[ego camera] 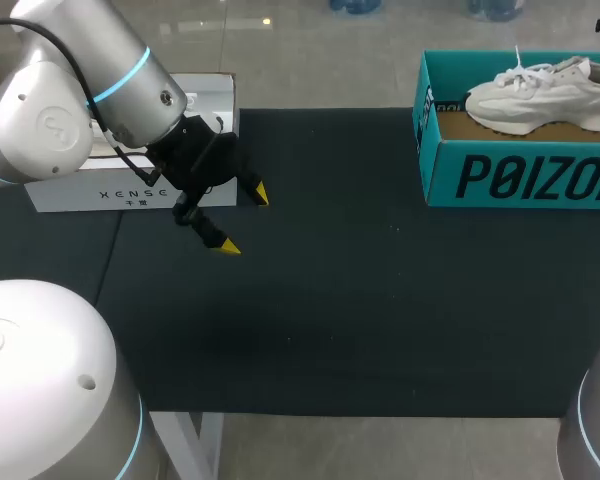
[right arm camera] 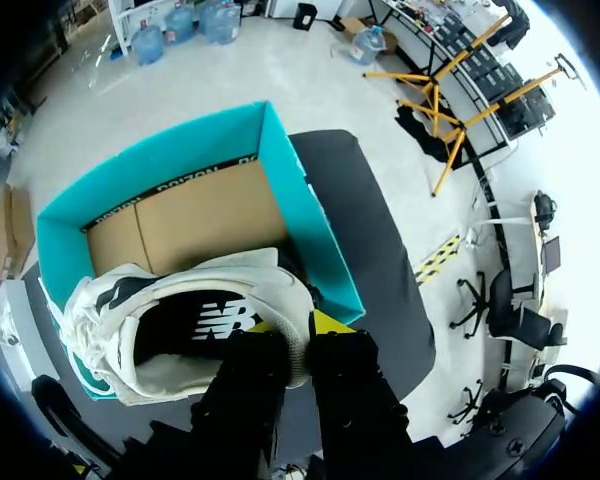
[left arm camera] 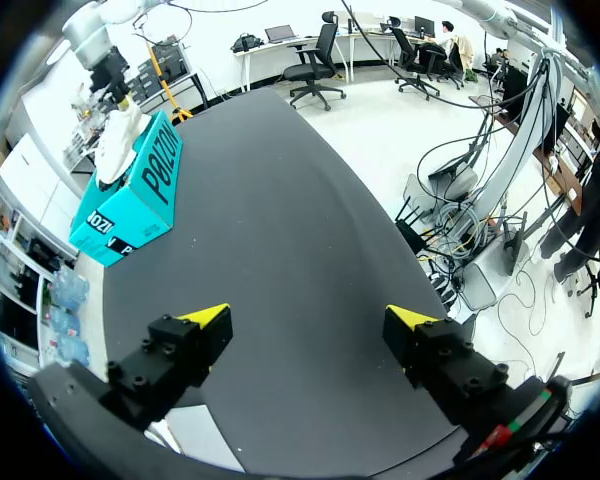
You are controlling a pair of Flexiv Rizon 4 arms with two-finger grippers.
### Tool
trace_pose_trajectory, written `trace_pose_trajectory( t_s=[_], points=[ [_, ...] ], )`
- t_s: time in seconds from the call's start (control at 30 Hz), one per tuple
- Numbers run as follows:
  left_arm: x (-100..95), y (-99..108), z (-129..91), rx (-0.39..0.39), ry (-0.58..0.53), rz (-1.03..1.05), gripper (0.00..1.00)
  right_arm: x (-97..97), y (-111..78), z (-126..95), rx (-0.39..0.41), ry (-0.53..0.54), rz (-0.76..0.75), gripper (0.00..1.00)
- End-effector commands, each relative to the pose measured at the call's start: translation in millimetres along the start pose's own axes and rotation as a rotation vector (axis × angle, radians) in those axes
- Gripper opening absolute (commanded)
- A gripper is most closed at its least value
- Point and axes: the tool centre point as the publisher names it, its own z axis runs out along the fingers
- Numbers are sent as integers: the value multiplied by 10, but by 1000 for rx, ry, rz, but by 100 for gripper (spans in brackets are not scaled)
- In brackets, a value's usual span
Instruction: Take the shoe out of the shoebox, open the shoe tongue, remove and reinsert the insole, then place the shoe into the shoebox
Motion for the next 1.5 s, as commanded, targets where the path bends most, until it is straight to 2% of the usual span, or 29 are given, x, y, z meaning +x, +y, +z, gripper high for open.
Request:
trace_pose_trajectory(
  t_s=[0.03,0.4,1.07,1.5],
  points=[
    [-4,-2,8,-3,1,0,100,15,10,102,5,4,-12,0],
    [-4,-2,8,-3,1,0,100,46,-78,363,36,18,-29,0],
    [-4,-2,8,-3,1,0,100,287,-141,1130,67,25,-49,0],
    [-4,-2,8,-3,1,0,100,418,-205,1408,73,53,-37,0]
  ],
)
